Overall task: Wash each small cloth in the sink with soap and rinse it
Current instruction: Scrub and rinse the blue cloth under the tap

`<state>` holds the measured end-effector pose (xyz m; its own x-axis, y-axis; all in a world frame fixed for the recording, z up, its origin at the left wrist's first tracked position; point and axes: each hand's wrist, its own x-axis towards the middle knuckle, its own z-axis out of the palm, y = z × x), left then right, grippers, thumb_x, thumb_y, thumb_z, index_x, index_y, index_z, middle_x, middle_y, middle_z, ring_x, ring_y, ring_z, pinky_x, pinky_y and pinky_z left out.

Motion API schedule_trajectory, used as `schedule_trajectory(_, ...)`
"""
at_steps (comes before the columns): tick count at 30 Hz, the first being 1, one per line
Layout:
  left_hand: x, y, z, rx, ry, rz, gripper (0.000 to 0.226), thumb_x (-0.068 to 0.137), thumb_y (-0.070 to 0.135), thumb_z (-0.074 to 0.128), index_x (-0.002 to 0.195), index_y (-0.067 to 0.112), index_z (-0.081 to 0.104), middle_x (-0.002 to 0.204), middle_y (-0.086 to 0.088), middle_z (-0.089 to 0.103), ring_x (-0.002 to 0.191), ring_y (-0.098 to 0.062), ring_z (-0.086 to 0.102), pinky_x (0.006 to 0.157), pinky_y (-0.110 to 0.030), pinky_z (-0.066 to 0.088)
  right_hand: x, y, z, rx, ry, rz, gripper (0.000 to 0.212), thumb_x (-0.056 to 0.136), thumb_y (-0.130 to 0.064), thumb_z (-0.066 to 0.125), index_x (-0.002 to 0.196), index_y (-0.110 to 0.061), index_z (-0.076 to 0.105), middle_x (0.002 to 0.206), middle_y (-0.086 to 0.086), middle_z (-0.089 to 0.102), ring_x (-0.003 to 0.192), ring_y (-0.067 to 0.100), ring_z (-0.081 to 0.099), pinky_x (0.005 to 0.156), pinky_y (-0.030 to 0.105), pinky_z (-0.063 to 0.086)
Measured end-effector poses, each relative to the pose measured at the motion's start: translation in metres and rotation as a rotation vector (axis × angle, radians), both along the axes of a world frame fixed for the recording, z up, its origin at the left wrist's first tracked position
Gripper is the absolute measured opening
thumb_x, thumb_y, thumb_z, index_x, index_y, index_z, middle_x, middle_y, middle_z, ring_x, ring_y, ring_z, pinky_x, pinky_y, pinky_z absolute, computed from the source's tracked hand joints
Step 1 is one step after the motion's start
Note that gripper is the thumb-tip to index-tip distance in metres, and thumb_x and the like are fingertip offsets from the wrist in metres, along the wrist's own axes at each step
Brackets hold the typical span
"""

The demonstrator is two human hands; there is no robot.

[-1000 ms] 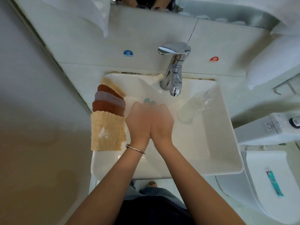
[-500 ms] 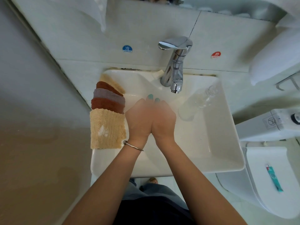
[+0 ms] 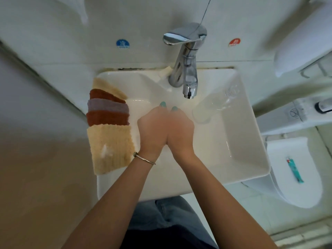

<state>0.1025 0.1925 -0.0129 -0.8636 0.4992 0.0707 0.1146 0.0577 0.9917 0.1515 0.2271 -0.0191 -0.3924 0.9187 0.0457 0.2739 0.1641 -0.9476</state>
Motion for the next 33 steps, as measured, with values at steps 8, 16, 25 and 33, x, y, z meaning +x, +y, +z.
schedule_trajectory(8, -0.011, 0.002, -0.009, 0.030, 0.091, -0.068, 0.034, 0.096, 0.021, 0.051, 0.062, 0.021, 0.051, 0.052, 0.006, 0.050, 0.052, -0.021, 0.052, 0.050, -0.028, 0.043, -0.007, 0.002, -0.002, 0.015, -0.011, -0.033, 0.033, 0.093, -0.023, 0.038, 0.069, -0.003, 0.046, 0.056, 0.010, 0.046, 0.053, 0.032, 0.045, 0.050, 0.043, 0.038)
schedule_trajectory(16, 0.016, 0.004, -0.002, 0.029, -0.001, -0.041, 0.041, 0.098, 0.026, 0.051, 0.058, 0.016, 0.049, 0.050, -0.004, 0.049, 0.048, -0.018, 0.046, 0.049, -0.028, 0.040, 0.020, 0.002, 0.005, -0.103, 0.123, 0.007, 0.040, 0.098, -0.023, 0.046, 0.065, -0.002, 0.040, 0.055, 0.006, 0.040, 0.052, 0.015, 0.038, 0.050, 0.032, 0.033)
schedule_trajectory(25, 0.045, 0.015, 0.022, 0.085, -0.481, -0.015, 0.074, 0.070, 0.052, 0.071, 0.119, -0.001, 0.056, 0.109, -0.015, 0.069, 0.100, -0.023, 0.069, 0.090, -0.042, 0.055, 0.088, 0.055, 0.035, -0.248, 0.184, 0.234, 0.023, 0.098, -0.021, 0.057, 0.112, -0.009, 0.043, 0.092, -0.006, 0.053, 0.079, 0.001, 0.055, 0.077, 0.029, 0.052)
schedule_trajectory(33, 0.058, 0.026, 0.090, 0.152, -0.171, -0.032, 0.016, 0.091, 0.024, 0.065, 0.102, 0.036, 0.065, 0.112, -0.003, 0.064, 0.112, -0.026, 0.062, 0.091, -0.046, 0.055, 0.105, 0.082, 0.102, -0.137, 0.294, 0.348, 0.020, 0.092, -0.014, 0.066, 0.099, -0.017, 0.047, 0.091, -0.001, 0.057, 0.080, 0.013, 0.058, 0.072, 0.033, 0.054)
